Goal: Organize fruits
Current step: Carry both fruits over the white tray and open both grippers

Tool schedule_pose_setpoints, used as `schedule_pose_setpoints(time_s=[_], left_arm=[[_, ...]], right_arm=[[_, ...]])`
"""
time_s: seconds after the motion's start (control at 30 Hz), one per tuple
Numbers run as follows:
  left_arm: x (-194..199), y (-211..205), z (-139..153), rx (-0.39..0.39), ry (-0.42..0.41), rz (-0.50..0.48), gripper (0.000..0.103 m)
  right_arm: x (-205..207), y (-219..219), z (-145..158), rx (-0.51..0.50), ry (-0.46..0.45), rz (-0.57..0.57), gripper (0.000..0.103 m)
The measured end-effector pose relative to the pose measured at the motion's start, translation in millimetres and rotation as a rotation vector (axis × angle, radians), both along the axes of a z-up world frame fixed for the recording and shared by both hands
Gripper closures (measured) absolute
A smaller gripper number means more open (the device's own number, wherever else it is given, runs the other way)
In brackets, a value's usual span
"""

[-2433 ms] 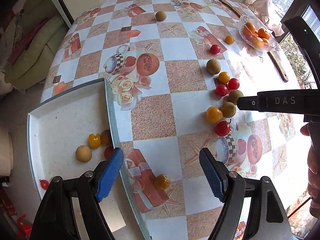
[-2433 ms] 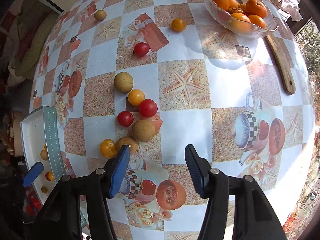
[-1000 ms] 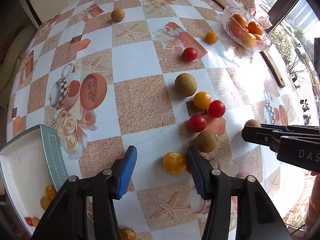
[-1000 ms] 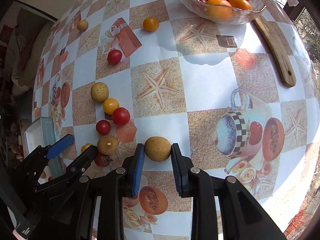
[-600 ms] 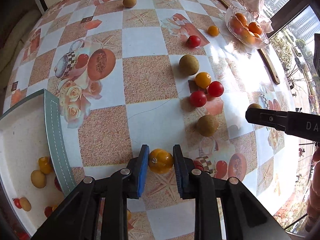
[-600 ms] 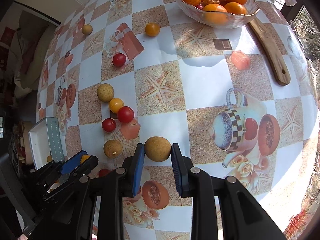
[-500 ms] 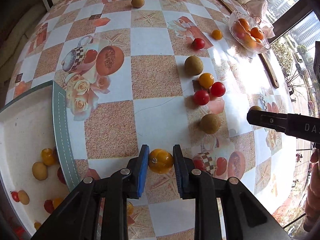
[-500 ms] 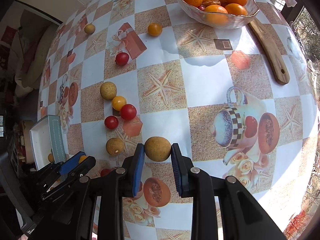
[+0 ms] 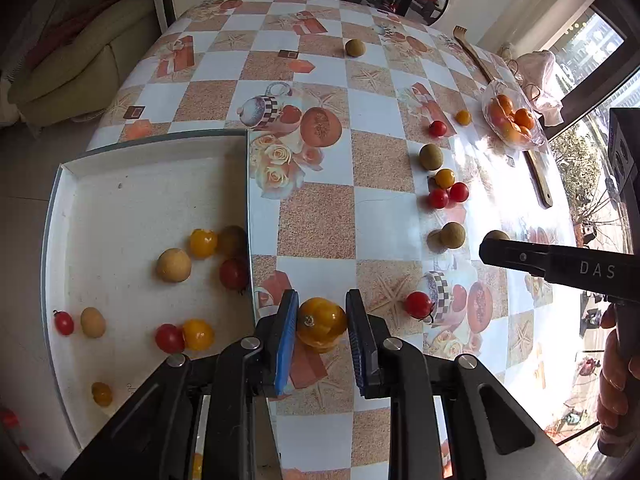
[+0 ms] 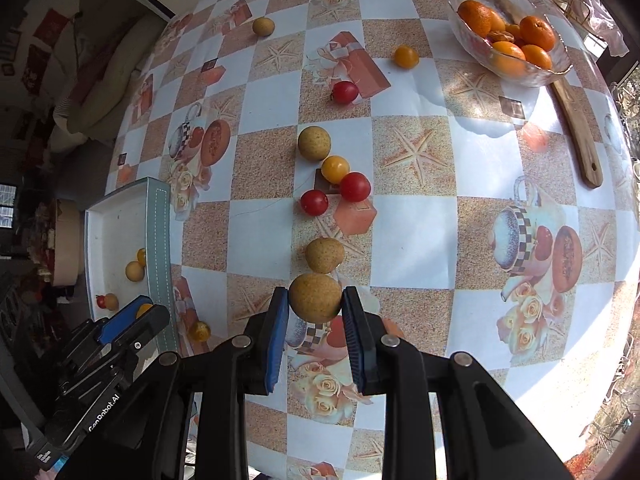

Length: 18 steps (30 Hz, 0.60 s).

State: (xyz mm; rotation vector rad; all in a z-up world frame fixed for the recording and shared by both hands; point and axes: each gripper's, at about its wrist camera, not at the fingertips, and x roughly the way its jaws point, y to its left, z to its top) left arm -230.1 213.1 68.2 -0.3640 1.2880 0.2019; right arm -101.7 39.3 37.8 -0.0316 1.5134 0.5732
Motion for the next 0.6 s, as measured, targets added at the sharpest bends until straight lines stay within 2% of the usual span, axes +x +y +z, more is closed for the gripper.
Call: schedule_pose_setpoints(time_s=[0.3,0.47,0.6], left_arm=[[-72,49,-1,0.036,0.025,0.181,0.077],[-103,71,-17,0.062,0.068,0.255,0.077],[-114,78,-34,0.071,0.1,0.281,0.077]], right_arm=[[-43,77,10,0.018,-0.009,0.179,0.073],[-69,123,11,0.022,-0.008,0.286,0.073],[-89,158,4,0.012,-0.004,0.36,0.073]])
